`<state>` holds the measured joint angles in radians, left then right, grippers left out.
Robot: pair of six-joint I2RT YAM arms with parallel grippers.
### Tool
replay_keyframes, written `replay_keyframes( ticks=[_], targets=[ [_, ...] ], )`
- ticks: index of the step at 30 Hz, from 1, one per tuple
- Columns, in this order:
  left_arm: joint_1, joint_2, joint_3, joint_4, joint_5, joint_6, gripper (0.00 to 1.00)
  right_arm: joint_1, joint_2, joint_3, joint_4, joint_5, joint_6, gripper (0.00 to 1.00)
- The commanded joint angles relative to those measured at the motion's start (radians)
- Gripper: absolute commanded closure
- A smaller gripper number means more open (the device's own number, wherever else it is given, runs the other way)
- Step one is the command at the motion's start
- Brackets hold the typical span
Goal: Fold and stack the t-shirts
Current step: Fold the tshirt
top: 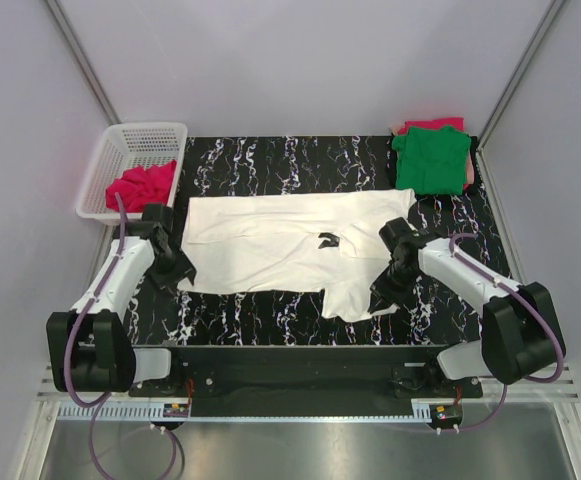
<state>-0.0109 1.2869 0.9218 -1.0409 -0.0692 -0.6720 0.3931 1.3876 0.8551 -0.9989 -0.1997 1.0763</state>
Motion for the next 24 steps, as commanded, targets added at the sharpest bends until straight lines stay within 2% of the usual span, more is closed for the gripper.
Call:
replay_keyframes(
  ticks=[1, 12, 24],
  targets=[
    [0.045, 0.0, -0.027, 0.059, -0.067, -0.017, 0.44, 0.007, -0.044, 0.056, -0.046, 0.032, -0.024, 1.0],
    [0.097, 0.04, -0.121, 0.177, -0.024, -0.015, 0.44, 0.006, -0.041, 0.12, -0.086, 0.033, -0.058, 1.0],
    [0.101, 0.097, -0.121, 0.237, -0.044, -0.005, 0.44, 0.007, -0.038, 0.119, -0.089, 0.025, -0.07, 1.0]
  ],
)
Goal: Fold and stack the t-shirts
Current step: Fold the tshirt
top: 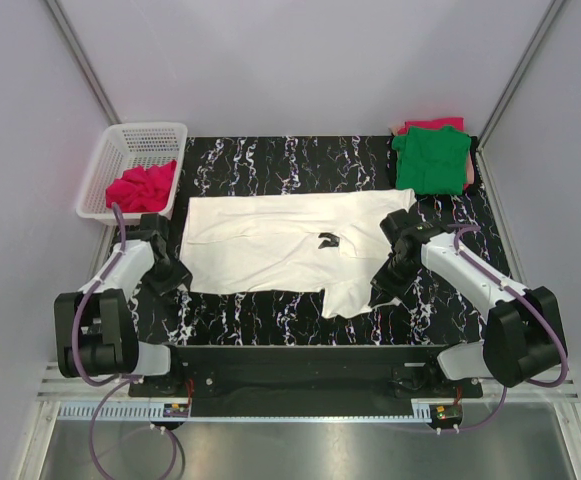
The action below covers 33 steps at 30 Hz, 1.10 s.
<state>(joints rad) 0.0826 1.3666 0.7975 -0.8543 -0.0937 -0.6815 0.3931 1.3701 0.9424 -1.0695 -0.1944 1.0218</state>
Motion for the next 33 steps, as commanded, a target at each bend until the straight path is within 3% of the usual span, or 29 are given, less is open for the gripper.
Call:
replay_keyframes(
  ticks=[1, 33],
  targets=[
    [0.006, 0.022, 0.003, 0.051, -0.02, 0.004, 0.44, 0.006, -0.02, 0.035, -0.02, 0.021, -0.015, 1.0],
    [0.009, 0.147, 0.071, 0.127, -0.028, 0.037, 0.54, 0.007, 0.006, 0.061, -0.029, 0.021, -0.034, 1.0]
  ],
)
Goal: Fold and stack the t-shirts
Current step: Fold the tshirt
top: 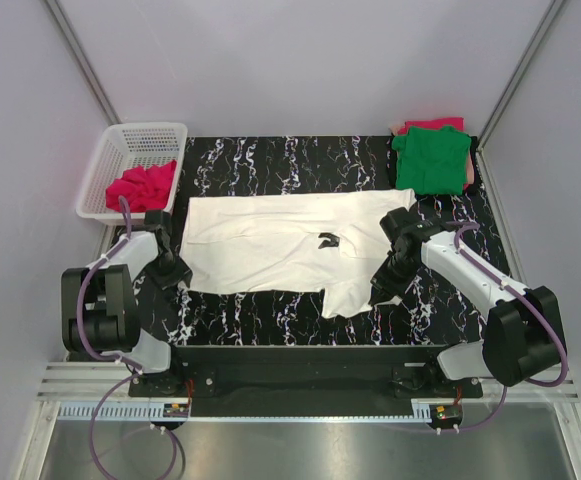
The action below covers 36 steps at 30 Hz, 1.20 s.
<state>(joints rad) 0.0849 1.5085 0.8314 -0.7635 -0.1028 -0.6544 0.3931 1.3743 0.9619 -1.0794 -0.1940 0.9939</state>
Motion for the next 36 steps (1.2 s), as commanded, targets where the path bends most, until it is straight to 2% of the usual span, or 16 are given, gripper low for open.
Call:
replay_keyframes(
  ticks=[1, 10, 11, 15, 19, 22, 23, 25, 36],
  targets=[
    [0.007, 0.007, 0.037, 0.038, -0.02, 0.013, 0.56, 0.006, 0.002, 0.041, -0.019, 0.019, -0.008, 1.0],
    [0.01, 0.012, 0.031, 0.047, -0.011, 0.019, 0.67, 0.006, 0.005, 0.035, -0.013, 0.011, -0.008, 1.0],
    [0.01, 0.013, 0.028, 0.049, -0.011, 0.021, 0.73, 0.006, 0.005, 0.035, -0.011, 0.01, -0.009, 1.0],
    [0.012, 0.016, 0.015, 0.059, -0.008, 0.024, 0.81, 0.006, 0.006, 0.037, -0.011, 0.007, -0.012, 1.0],
    [0.012, 0.025, 0.005, 0.073, 0.002, 0.022, 0.83, 0.006, 0.002, 0.031, -0.013, 0.005, -0.014, 1.0],
    [0.012, 0.032, 0.002, 0.078, 0.005, 0.022, 0.9, 0.006, 0.002, 0.028, -0.011, 0.005, -0.015, 1.0],
    [0.012, 0.032, 0.003, 0.078, 0.008, 0.028, 0.97, 0.006, 0.006, 0.029, -0.011, 0.007, -0.017, 1.0],
    [0.012, 0.029, 0.008, 0.076, 0.015, 0.032, 1.0, 0.006, 0.011, 0.032, -0.01, 0.01, -0.018, 1.0],
    [0.015, -0.033, 0.047, 0.021, 0.003, 0.058, 1.0, 0.004, -0.003, 0.077, -0.024, 0.065, -0.006, 1.0]
  ],
)
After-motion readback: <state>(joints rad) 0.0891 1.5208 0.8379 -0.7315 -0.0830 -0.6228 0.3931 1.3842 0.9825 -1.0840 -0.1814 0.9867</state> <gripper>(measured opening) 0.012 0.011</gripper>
